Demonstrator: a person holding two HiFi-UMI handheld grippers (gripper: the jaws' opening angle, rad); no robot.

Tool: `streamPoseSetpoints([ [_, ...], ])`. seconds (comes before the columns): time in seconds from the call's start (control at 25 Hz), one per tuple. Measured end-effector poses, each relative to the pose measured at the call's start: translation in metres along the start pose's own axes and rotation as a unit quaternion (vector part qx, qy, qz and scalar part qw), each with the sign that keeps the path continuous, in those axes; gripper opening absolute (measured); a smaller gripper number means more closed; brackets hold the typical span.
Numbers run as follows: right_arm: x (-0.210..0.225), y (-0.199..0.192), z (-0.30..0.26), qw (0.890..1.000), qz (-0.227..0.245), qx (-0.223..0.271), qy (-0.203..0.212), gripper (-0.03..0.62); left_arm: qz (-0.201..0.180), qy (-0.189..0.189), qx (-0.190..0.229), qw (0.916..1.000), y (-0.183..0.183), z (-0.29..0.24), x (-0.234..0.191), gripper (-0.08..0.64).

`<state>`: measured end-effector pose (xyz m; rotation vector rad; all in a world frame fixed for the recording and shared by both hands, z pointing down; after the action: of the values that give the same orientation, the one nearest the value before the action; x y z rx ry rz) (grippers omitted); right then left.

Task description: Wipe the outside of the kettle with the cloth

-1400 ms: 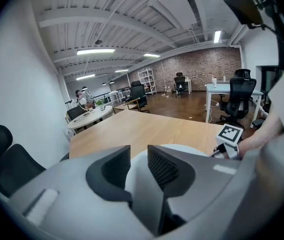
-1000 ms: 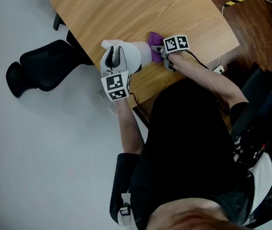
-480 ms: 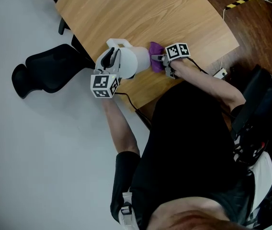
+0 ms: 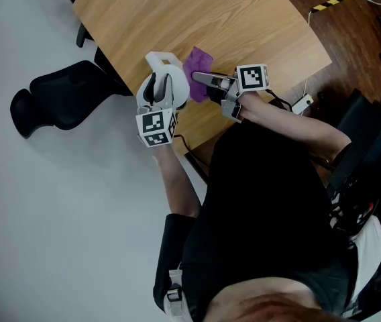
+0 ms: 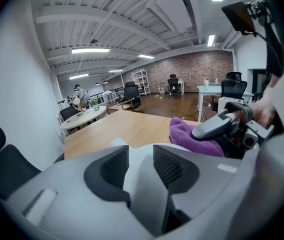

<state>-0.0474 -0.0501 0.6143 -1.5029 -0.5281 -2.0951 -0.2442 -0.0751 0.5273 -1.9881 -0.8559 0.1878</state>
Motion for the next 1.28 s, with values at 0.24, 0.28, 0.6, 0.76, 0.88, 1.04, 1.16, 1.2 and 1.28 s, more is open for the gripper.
streamPoseSetpoints([
  [0.24, 0.044, 0.0, 0.009, 0.999, 0.017, -0.003, -0.049, 0.057, -0.003, 0.006, 0.007, 1.0, 0.002, 0.003, 0.011, 0.123],
  [0.28, 0.058, -0.001, 0.013, 0.997, 0.003, -0.002, -0.077, 0.057, -0.003, 0.007, 0.008, 0.9999, 0.003, 0.003, 0.012, 0.123],
  [0.6, 0.154, -0.002, 0.034, 0.966, -0.008, -0.051, -0.251, 0.057, -0.006, 0.007, 0.02, 0.9998, 0.007, 0.012, 0.016, 0.126],
  [0.76, 0.165, -0.001, 0.035, 0.957, 0.001, -0.085, -0.279, 0.054, 0.0, 0.017, 0.026, 0.9995, 0.005, 0.013, 0.016, 0.141],
  [0.88, 0.165, -0.002, 0.032, 0.956, 0.004, -0.092, -0.278, 0.054, 0.005, 0.009, 0.024, 0.9997, 0.003, 0.013, 0.011, 0.147],
  [1.04, 0.17, -0.008, 0.032, 0.959, -0.005, -0.09, -0.268, 0.054, 0.005, -0.033, 0.015, 0.9993, 0.001, 0.01, 0.001, 0.144],
  [1.16, 0.172, -0.015, 0.036, 0.96, -0.018, -0.089, -0.264, 0.054, -0.009, -0.087, 0.016, 0.9961, 0.003, 0.007, -0.006, 0.147],
  [1.2, 0.172, -0.016, 0.038, 0.96, -0.02, -0.09, -0.263, 0.054, -0.018, -0.104, 0.018, 0.9942, 0.004, 0.005, -0.008, 0.147],
  [1.28, 0.174, -0.02, 0.041, 0.961, -0.022, -0.093, -0.26, 0.054, -0.041, -0.132, 0.024, 0.9901, 0.005, 0.002, -0.009, 0.146],
])
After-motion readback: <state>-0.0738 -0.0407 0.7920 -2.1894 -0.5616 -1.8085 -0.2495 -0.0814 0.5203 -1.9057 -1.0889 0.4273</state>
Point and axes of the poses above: the fingertips, and each gripper's own axes: z backward along the fingers, x to its right, y out of its top, the point moved 10 cm from there along z, backward along the fingers
